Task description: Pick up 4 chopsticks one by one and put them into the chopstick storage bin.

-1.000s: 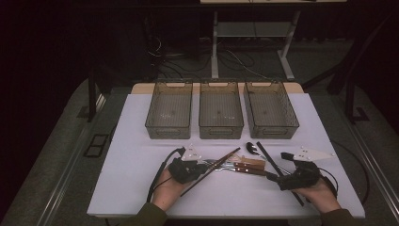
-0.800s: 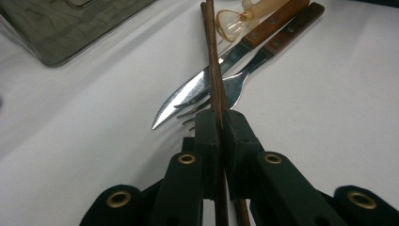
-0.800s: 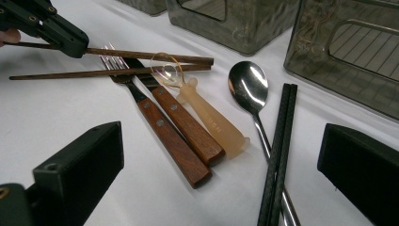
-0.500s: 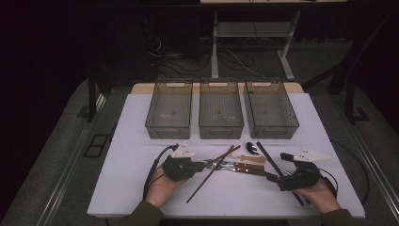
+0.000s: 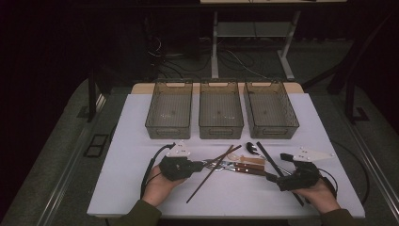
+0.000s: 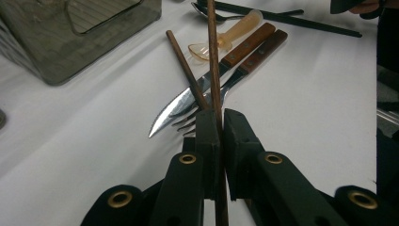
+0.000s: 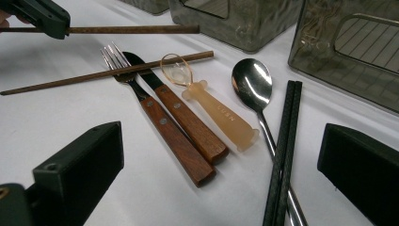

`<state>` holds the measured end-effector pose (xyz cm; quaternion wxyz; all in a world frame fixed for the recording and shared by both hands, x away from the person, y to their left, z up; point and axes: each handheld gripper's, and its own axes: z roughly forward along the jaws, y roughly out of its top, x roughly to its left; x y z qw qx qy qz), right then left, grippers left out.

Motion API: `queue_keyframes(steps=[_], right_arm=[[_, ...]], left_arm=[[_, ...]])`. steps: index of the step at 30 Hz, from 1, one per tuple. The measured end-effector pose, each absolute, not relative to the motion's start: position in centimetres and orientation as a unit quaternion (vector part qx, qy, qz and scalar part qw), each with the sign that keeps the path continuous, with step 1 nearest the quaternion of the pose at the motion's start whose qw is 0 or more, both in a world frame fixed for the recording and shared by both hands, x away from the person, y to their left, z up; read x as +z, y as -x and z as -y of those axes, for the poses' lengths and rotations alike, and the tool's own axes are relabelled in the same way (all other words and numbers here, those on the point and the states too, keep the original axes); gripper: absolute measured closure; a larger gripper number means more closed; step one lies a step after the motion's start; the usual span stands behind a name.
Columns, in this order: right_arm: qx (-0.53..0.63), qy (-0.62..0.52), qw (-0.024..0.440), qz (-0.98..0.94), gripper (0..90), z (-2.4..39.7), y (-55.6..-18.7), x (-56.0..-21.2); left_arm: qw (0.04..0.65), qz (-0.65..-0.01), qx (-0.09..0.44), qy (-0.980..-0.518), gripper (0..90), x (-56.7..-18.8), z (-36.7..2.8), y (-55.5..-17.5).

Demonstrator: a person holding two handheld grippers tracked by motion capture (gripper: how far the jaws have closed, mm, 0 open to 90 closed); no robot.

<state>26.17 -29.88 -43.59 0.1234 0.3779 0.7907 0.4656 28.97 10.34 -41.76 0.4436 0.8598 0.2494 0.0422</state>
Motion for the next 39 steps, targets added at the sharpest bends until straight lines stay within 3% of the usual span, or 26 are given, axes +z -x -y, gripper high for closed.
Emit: queue_keyframes(steps=[39], right_arm=[[0.460, -0.375, 0.116, -0.796, 0.6, 29.2, -26.3, -44.0]], left_arm=[[0.495, -0.265, 0.069, -0.825, 85.3, -39.2, -16.5, -30.7]])
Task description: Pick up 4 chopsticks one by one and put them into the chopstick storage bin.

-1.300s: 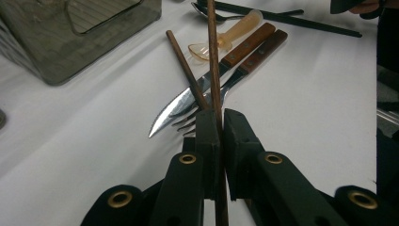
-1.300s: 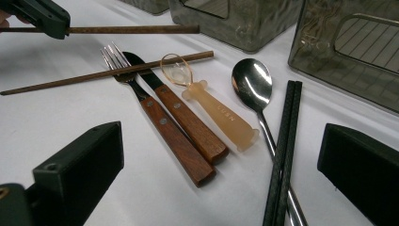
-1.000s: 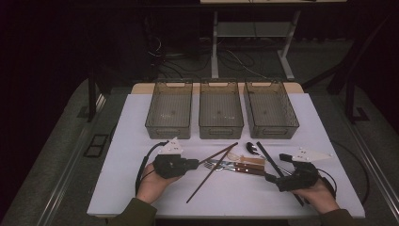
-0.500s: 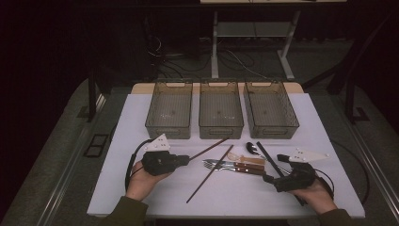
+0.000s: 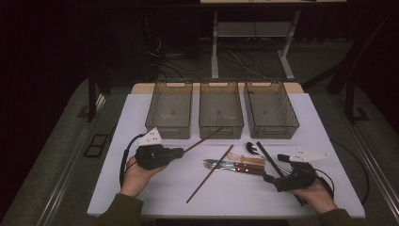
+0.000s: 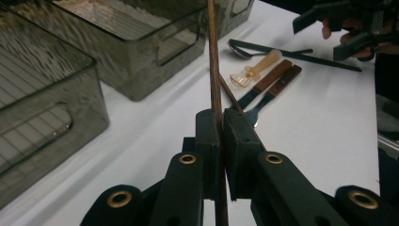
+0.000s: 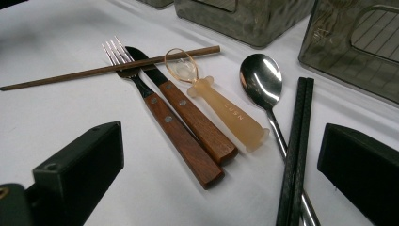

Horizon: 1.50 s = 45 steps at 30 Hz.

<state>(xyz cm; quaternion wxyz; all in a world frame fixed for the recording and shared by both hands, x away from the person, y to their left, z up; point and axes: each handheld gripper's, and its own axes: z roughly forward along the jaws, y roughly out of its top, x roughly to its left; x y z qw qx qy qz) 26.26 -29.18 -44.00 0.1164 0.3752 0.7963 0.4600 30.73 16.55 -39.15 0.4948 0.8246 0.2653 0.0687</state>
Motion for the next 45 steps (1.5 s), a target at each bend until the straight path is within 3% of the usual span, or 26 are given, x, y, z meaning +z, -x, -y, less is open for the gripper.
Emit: queue_keyframes(steps=[24, 45], right_arm=[[0.458, -0.377, 0.117, -0.796, 0.6, 29.2, -26.3, -44.0], [0.459, -0.378, 0.118, -0.795, 0.6, 29.3, -26.4, -44.1]], left_arm=[[0.524, -0.307, 0.089, -0.789, 85.3, -38.3, -19.0, -34.1], [0.502, -0.330, 0.114, -0.791, 85.3, -37.3, -18.4, -38.0]])
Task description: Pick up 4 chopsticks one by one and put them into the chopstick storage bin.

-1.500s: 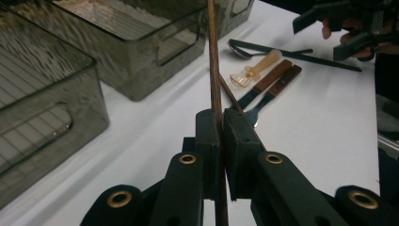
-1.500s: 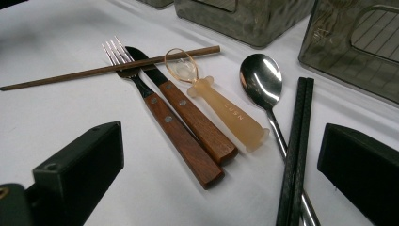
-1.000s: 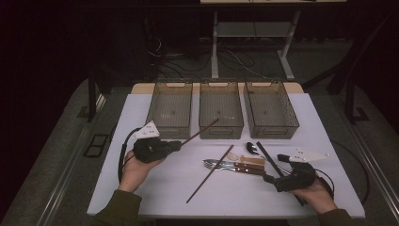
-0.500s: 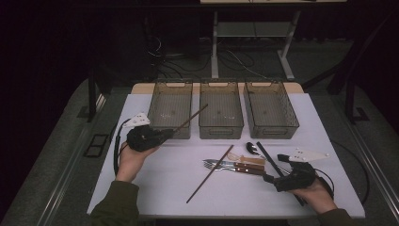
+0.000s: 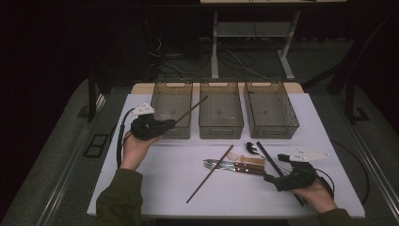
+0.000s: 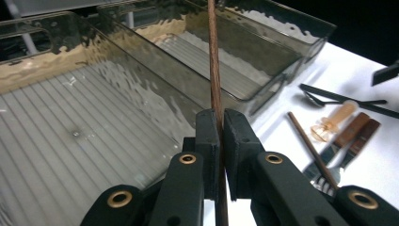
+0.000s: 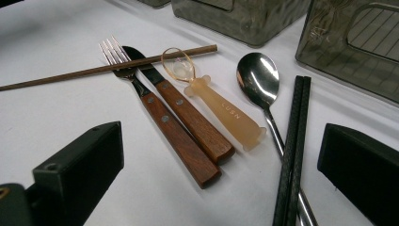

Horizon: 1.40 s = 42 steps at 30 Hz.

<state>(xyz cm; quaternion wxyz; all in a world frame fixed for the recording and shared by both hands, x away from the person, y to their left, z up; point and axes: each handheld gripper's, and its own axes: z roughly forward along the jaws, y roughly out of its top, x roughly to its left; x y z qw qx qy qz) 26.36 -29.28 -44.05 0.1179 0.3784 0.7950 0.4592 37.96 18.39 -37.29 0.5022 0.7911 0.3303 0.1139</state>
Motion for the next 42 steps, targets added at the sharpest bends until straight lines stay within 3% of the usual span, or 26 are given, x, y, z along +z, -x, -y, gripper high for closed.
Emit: queue_keyframes(steps=[22, 32, 42], right_arm=[[0.465, -0.381, 0.116, -0.791, 0.6, 29.4, -26.2, -43.9], [0.467, -0.380, 0.116, -0.790, 0.6, 29.4, -26.2, -43.9], [0.471, -0.379, 0.116, -0.788, 0.6, 29.6, -26.1, -43.8]], left_arm=[[0.468, -0.409, 0.167, -0.765, 85.2, -37.7, -19.3, -44.5], [0.464, -0.433, 0.183, -0.751, 85.2, -38.4, -19.4, -46.0], [0.418, -0.460, 0.191, -0.760, 85.1, -39.7, -19.5, -46.5]])
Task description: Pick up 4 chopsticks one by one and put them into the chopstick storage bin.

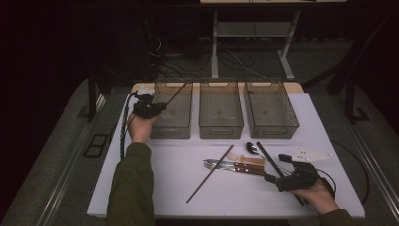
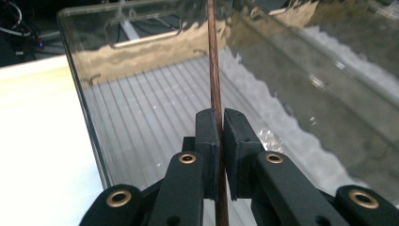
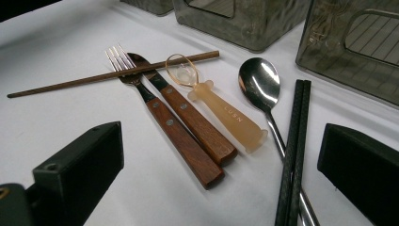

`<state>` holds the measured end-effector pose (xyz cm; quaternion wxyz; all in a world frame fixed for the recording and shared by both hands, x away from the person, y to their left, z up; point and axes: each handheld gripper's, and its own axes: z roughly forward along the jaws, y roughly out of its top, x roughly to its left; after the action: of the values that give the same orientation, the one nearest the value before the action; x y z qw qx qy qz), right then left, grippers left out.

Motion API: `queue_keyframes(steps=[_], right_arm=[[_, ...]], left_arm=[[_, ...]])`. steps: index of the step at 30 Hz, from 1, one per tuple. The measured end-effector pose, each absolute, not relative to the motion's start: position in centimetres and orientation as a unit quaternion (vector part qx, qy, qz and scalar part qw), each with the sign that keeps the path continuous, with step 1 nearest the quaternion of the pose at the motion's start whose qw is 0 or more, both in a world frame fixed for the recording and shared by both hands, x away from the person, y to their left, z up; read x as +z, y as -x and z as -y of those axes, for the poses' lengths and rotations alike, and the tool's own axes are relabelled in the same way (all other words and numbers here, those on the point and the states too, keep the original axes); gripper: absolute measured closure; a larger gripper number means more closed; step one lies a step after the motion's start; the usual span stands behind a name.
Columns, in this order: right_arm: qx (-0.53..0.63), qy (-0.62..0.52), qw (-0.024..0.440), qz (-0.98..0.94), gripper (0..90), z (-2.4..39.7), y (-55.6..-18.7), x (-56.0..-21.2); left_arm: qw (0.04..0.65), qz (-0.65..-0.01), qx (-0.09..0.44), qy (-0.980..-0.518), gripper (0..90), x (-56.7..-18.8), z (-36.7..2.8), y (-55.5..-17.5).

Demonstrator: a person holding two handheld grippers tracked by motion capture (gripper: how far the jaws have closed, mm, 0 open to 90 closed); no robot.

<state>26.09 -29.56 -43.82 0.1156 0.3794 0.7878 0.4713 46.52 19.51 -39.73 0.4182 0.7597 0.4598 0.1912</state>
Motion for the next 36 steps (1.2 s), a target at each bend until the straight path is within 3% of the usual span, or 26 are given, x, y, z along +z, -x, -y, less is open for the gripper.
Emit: queue_keyframes(steps=[11, 18, 29, 36], right_arm=[[0.470, -0.379, 0.116, -0.789, 0.6, 29.5, -26.1, -43.8], [0.472, -0.379, 0.116, -0.788, 0.6, 29.6, -26.1, -43.8], [0.470, -0.379, 0.117, -0.788, 0.5, 29.5, -26.1, -43.8], [0.467, -0.381, 0.117, -0.789, 0.5, 29.5, -26.1, -43.9]], left_arm=[[0.419, -0.462, 0.190, -0.759, 83.8, -39.9, -19.3, -46.6], [0.424, -0.462, 0.186, -0.757, 74.6, -39.8, -19.2, -46.6], [0.435, -0.445, 0.159, -0.766, 46.9, -38.9, -18.7, -45.6], [0.459, -0.416, 0.163, -0.768, 41.4, -37.8, -18.4, -43.7]])
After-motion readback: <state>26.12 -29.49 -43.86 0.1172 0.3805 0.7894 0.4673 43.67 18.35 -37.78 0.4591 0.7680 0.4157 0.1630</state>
